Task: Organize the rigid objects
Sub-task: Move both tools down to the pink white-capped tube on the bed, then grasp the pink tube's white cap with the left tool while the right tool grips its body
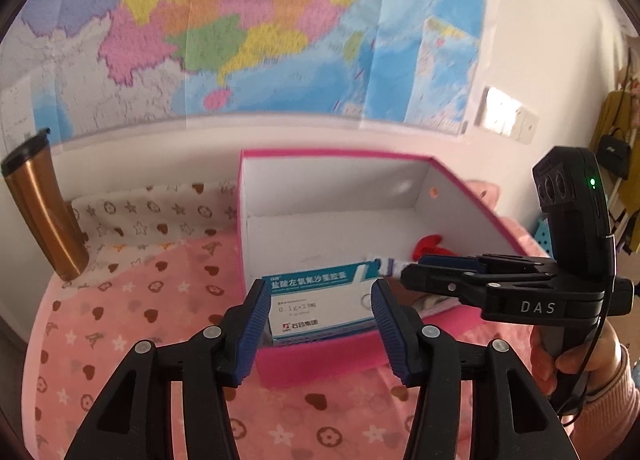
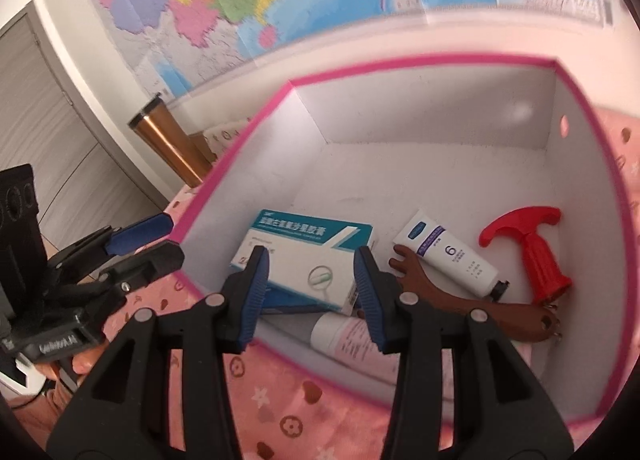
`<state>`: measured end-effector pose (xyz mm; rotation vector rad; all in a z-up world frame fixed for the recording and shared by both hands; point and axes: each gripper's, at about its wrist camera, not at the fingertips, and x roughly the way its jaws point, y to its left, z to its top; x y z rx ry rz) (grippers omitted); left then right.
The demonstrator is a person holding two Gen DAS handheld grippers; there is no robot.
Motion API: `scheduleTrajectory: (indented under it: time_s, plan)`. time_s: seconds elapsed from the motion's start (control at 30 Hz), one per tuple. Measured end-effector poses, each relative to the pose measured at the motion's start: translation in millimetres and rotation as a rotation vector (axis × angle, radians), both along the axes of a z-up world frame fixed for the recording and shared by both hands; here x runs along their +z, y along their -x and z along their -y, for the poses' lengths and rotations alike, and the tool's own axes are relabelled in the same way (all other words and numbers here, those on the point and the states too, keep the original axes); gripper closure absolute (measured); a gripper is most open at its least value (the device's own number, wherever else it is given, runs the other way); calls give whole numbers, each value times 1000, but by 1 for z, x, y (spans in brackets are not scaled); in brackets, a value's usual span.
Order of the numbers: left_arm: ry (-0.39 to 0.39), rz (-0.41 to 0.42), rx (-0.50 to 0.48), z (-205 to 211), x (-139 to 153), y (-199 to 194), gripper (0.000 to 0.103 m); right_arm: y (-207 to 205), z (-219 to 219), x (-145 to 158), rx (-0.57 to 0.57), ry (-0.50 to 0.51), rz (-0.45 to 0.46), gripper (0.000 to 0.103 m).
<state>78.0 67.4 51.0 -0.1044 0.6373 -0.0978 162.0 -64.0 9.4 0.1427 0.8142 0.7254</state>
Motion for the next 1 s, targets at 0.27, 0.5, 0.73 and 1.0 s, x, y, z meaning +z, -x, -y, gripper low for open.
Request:
scheduleTrajectory:
  time_s: [0.27, 0.5, 0.73, 1.0]
  plan:
    - [40, -3, -122, 21, -8, 43, 45, 60, 42, 20, 0, -19, 120, 48]
    - [82, -111, -220, 47, -43, 66, 45, 110, 95, -19, -81, 17, 26, 48]
    - [104, -205, -289, 70, -73, 83, 45, 146, 131, -60, -156, 37, -112, 48]
    - [116, -257, -307, 81, -87, 94, 47, 169, 138, -75, -166, 47, -163, 48]
